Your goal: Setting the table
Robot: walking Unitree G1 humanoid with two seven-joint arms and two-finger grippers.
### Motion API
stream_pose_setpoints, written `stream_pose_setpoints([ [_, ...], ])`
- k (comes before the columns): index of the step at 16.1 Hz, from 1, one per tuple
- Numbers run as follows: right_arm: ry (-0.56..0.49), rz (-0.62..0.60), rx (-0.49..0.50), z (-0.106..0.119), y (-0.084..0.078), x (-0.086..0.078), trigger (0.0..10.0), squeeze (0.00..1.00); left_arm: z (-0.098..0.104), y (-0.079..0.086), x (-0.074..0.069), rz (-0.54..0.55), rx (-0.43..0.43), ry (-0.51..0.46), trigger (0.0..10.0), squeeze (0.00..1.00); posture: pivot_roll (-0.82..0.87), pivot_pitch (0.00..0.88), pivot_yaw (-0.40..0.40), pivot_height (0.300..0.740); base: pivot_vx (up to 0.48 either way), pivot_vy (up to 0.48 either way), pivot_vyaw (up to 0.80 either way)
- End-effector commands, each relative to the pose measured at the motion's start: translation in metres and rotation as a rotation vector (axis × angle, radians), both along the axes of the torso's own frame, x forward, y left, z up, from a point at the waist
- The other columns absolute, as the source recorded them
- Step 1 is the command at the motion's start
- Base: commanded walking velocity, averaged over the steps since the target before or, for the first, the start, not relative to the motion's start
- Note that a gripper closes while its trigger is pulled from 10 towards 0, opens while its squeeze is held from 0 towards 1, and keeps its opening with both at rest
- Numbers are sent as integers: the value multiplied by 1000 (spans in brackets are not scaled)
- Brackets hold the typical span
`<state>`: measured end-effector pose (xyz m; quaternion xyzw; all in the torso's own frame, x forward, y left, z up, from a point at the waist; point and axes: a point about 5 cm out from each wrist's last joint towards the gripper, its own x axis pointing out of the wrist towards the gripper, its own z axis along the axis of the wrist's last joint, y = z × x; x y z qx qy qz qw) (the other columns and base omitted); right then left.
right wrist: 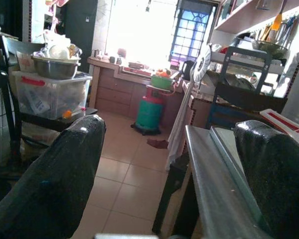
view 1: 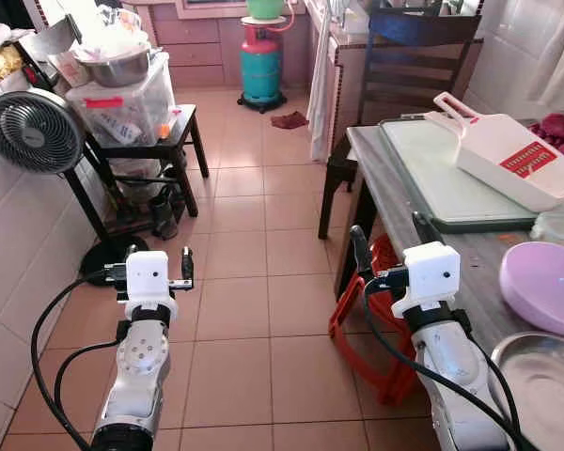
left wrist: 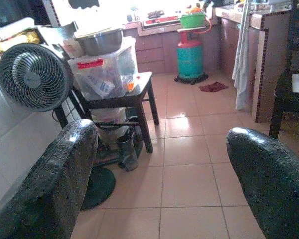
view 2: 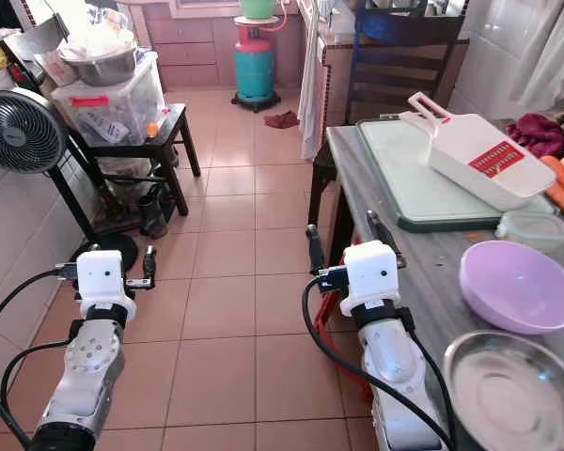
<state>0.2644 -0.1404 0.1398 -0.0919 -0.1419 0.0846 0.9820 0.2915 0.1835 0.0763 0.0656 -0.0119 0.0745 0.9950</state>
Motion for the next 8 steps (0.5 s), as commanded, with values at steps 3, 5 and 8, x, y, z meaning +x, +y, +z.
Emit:
stream_pose_setpoints([
  [3,-3,8,12,1,4,1,10000,0,1,3,2,2,17,0,10000,0,25,0,38,740,0,315,0],
  [5,-2,11,14,0,5,0,10000,0,1,3,2,1,18,1,10000,0,25,0,41,740,0,322,0],
  [8,-4,28,21,1,7,0,10000,0,2,3,3,1,22,1,10000,0,27,0,42,740,0,331,0],
])
